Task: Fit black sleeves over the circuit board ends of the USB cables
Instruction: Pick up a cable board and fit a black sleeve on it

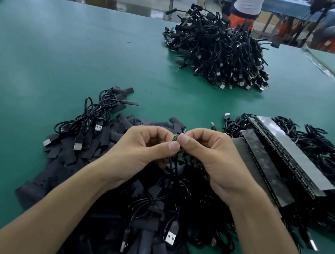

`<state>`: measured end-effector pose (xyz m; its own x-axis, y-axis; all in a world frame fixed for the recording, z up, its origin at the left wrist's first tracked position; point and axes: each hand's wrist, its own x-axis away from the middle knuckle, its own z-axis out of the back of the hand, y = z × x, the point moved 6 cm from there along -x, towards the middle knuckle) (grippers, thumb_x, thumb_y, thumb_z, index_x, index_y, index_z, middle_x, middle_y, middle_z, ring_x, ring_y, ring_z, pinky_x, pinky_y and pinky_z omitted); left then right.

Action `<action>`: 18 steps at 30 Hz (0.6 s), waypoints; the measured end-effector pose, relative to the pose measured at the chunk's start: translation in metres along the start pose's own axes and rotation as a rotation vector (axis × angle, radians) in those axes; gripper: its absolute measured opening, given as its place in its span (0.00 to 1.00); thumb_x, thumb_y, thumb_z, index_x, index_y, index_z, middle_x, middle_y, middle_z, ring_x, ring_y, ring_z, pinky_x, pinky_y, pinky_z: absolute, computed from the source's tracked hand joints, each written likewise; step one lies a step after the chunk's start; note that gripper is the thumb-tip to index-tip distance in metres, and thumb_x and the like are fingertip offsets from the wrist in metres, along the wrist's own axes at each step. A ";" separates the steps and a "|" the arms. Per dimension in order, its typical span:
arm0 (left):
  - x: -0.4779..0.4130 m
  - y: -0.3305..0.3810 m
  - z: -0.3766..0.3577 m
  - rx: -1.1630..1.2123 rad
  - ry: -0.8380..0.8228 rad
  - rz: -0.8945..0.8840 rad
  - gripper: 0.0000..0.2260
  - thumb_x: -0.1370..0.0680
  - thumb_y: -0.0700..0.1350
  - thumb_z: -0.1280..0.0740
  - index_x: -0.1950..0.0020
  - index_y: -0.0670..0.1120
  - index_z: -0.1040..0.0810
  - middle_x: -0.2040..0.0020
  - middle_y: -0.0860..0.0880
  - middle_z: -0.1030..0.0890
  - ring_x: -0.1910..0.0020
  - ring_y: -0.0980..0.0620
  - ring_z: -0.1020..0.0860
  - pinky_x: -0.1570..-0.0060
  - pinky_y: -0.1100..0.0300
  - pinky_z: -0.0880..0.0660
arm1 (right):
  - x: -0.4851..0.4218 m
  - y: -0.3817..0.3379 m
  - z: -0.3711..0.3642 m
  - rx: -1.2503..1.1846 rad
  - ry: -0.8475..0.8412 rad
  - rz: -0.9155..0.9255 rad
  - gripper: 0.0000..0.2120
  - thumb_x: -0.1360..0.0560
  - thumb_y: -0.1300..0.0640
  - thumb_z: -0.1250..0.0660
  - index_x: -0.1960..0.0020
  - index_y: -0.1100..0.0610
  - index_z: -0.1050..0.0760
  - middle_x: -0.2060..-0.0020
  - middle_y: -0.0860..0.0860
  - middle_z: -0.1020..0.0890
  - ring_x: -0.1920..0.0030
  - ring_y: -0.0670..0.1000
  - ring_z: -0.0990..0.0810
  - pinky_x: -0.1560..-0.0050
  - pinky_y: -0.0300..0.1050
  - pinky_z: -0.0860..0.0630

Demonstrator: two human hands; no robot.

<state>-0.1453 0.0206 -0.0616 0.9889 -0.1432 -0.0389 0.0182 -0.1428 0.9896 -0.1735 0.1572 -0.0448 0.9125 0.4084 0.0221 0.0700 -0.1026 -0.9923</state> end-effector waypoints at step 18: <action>0.000 -0.005 0.004 0.045 -0.040 -0.019 0.05 0.29 0.42 0.27 0.64 0.47 0.18 0.69 0.51 0.23 0.69 0.56 0.25 0.66 0.63 0.24 | -0.001 0.019 -0.006 -0.156 -0.067 -0.016 0.07 0.34 0.53 0.24 0.64 0.55 0.18 0.67 0.51 0.18 0.66 0.46 0.21 0.62 0.38 0.22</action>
<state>-0.1456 0.0177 -0.0673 0.9817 -0.1791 -0.0643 0.0297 -0.1900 0.9813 -0.1708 0.1498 -0.0626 0.8824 0.4698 0.0249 0.1510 -0.2327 -0.9608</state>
